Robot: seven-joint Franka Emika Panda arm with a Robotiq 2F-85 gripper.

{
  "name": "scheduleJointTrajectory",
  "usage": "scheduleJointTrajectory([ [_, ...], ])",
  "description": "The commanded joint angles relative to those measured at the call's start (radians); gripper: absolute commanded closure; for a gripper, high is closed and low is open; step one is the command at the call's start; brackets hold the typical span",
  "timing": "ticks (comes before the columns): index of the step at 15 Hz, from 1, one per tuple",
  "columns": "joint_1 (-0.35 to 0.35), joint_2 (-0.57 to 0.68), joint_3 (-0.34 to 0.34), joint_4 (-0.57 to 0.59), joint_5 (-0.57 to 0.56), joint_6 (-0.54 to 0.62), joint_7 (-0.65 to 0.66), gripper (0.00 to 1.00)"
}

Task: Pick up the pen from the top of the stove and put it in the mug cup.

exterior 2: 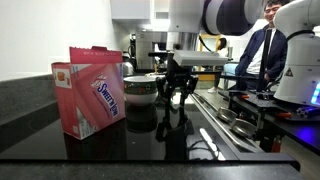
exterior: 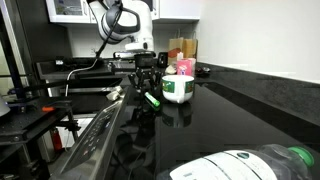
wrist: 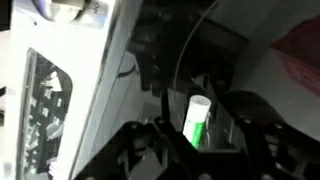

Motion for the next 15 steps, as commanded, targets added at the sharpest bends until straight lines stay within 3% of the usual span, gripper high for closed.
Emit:
scheduleJointTrajectory([
  [1, 0.007, 0.011, 0.002, 0.029, 0.021, -0.043, -0.007, 0.76],
  [4, 0.001, 0.004, 0.008, 0.026, 0.028, -0.037, -0.012, 0.98],
  [7, -0.051, -0.020, 0.069, 0.006, 0.117, -0.023, -0.087, 0.95],
  [12, -0.253, -0.077, 0.307, -0.013, 0.565, 0.002, -0.552, 0.95],
  [15, -0.444, -0.123, 0.485, -0.012, 0.874, -0.014, -0.878, 0.95],
])
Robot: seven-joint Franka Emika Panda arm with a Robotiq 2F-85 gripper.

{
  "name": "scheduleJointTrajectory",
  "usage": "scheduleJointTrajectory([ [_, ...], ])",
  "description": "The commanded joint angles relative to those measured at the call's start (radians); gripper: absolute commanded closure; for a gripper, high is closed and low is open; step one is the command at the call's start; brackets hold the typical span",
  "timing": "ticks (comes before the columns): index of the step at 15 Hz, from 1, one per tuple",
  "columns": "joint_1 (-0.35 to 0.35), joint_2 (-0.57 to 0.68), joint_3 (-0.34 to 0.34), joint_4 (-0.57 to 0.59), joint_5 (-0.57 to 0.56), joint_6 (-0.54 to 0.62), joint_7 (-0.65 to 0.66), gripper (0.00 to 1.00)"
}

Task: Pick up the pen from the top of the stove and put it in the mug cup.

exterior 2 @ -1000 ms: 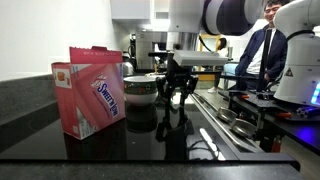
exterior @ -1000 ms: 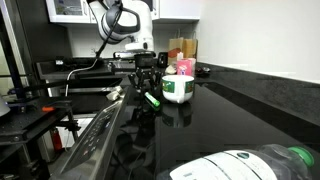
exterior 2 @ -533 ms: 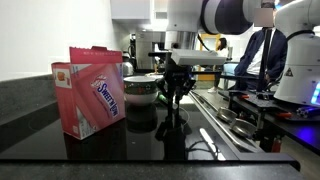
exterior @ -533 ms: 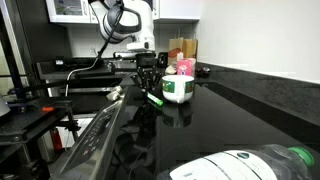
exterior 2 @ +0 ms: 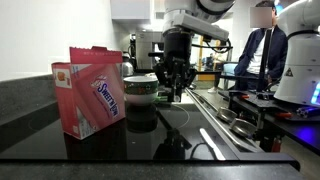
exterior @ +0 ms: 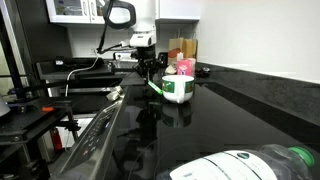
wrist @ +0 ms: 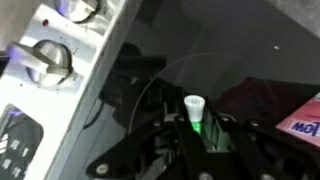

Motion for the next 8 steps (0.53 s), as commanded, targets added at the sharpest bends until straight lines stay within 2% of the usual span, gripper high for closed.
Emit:
scheduleJointTrajectory([
  [1, -0.213, -0.065, 0.195, -0.015, 0.326, -0.027, -0.353, 0.95],
  [3, -0.315, -0.090, 0.268, -0.001, 0.529, -0.081, -0.573, 0.95],
  [5, -0.382, -0.114, 0.287, 0.002, 0.716, -0.167, -0.786, 0.95],
  [6, -0.278, -0.141, 0.148, 0.004, 0.820, -0.253, -0.891, 0.95],
  [8, -0.263, -0.161, 0.053, -0.010, 0.916, -0.410, -1.028, 0.95],
])
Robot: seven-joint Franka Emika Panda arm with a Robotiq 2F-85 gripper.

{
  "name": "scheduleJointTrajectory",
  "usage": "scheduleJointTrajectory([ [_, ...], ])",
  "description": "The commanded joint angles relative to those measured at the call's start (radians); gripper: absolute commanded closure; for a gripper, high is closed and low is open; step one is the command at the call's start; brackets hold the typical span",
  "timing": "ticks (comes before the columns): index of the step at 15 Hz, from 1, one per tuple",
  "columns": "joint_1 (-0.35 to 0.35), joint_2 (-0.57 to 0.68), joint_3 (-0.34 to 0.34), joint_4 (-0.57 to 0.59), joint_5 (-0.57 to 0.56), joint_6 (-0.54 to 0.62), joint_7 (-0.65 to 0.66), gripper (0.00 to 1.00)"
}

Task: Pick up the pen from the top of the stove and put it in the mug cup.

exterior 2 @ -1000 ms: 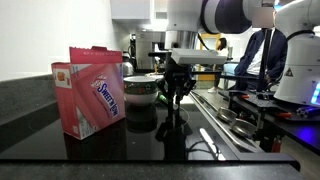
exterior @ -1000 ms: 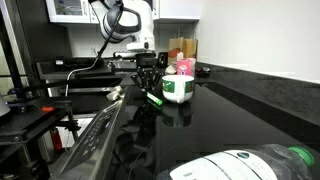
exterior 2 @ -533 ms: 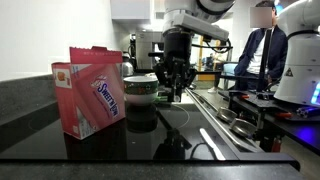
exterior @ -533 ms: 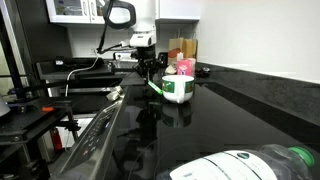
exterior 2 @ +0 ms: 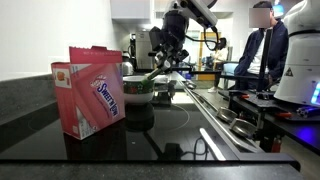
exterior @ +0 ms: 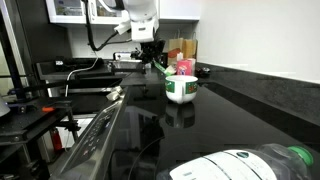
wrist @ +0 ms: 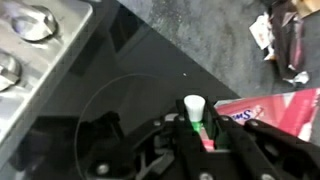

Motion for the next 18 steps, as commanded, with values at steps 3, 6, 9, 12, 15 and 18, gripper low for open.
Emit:
scheduleJointTrajectory([
  [3, 0.076, -0.039, -0.265, -0.014, 0.196, -0.422, -0.294, 0.95],
  [6, 0.080, 0.000, -0.365, 0.005, 0.217, -0.633, -0.250, 0.95],
  [9, 0.084, 0.035, -0.430, 0.021, 0.278, -0.734, -0.175, 0.95],
  [12, 0.093, 0.074, -0.465, 0.042, 0.346, -0.762, -0.077, 0.95],
  [15, 0.103, 0.114, -0.480, 0.079, 0.396, -0.758, -0.001, 0.95],
  [18, 0.104, 0.148, -0.493, 0.119, 0.440, -0.753, 0.059, 0.95],
])
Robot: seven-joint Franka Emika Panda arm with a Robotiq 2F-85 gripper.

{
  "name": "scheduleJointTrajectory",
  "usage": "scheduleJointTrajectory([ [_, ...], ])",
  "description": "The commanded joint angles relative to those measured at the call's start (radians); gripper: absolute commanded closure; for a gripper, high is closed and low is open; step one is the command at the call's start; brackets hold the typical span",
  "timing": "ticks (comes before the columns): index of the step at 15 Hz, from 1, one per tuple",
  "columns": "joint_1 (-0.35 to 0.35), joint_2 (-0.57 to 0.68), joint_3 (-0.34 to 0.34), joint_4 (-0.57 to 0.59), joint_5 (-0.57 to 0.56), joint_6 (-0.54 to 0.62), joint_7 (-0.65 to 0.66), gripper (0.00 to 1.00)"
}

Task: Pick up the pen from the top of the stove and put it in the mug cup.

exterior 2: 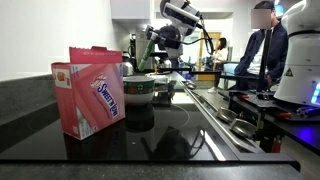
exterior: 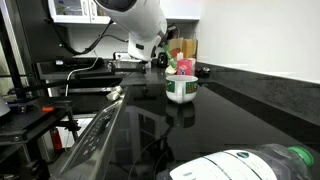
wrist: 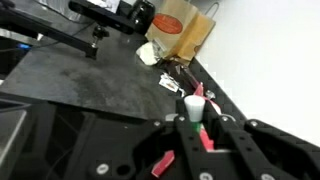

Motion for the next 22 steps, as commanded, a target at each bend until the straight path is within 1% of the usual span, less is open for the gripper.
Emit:
scheduleJointTrajectory([
  [1, 0.020, 0.038, -0.036, 0.048, 0.048, -0.012, 0.092, 0.95],
  [6, 0.012, 0.105, -0.060, 0.099, 0.051, -0.026, 0.190, 0.95],
  [12, 0.007, 0.195, -0.060, 0.154, 0.049, -0.039, 0.193, 0.95],
  [19, -0.001, 0.246, -0.063, 0.171, 0.045, -0.040, 0.205, 0.95],
  [20, 0.001, 0.249, -0.063, 0.171, 0.043, -0.035, 0.208, 0.64],
  [21, 0.002, 0.251, -0.064, 0.171, 0.041, -0.033, 0.208, 0.53],
  [22, 0.004, 0.249, -0.066, 0.167, 0.040, -0.025, 0.205, 0.46],
])
